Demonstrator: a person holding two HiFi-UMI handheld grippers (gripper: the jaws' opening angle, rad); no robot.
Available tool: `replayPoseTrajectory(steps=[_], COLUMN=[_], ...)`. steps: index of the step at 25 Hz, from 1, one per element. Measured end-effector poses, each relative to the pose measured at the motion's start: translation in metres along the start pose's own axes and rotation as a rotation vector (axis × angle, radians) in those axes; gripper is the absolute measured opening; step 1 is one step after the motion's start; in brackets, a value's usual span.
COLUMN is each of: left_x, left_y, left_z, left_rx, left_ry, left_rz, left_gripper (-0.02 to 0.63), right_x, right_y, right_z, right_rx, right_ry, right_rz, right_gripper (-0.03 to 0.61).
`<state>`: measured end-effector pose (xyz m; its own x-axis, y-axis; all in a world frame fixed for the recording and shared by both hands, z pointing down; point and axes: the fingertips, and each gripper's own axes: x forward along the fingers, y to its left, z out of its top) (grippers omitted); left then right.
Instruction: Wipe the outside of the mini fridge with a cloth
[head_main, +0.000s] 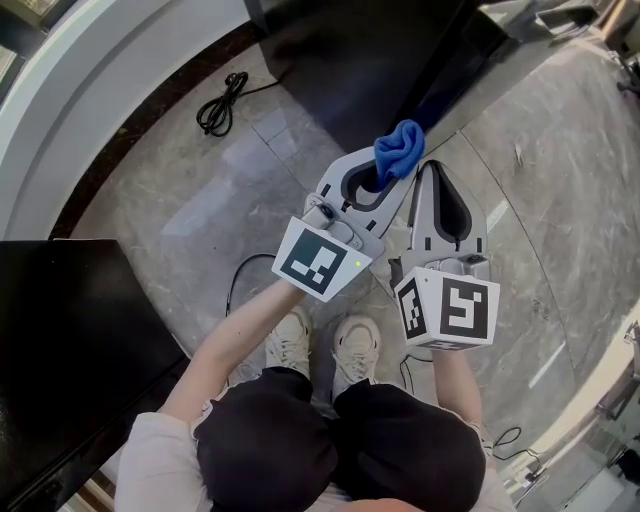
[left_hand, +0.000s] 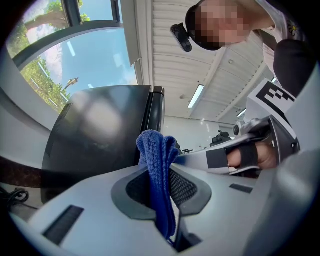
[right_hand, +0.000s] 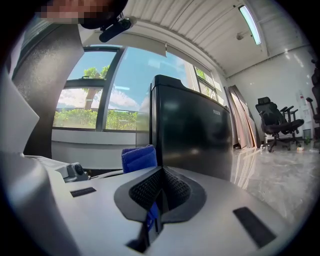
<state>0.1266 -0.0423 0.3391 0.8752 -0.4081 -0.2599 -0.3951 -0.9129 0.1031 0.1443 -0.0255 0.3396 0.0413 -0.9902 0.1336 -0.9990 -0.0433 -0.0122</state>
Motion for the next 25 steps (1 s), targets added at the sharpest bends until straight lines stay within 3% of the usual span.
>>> replayPoseTrajectory(steps=[5, 10, 19, 25], left_x=[-0.001, -0.026, -0.058, -0.059], left_y=[0.003, 0.030, 0.159, 0.224], left_z=[0.002, 0.005, -0.001, -0.016], left_rx=[-0.023, -0.058, 0.038, 0.133], left_ry=[-0.016, -0.023, -0.002, 0.022], left_rz=[0.004, 0.105, 0.392, 0.452], left_gripper=[0.057, 0.057, 0.057, 0.057], right_x=[0.002, 0.004, 0.018, 0.048], right_y=[0.000, 0.011, 0.028, 0.061], right_z=[-0.003, -0.009, -0.021, -0.033], right_rx=[0.014, 0.002, 0.009, -0.021], right_ry=[0.009, 0.015, 0.051, 0.062], right_rz=[-0.005, 0.033, 0.080, 0.157], right_gripper=[0.011, 0.011, 0.011, 0.011])
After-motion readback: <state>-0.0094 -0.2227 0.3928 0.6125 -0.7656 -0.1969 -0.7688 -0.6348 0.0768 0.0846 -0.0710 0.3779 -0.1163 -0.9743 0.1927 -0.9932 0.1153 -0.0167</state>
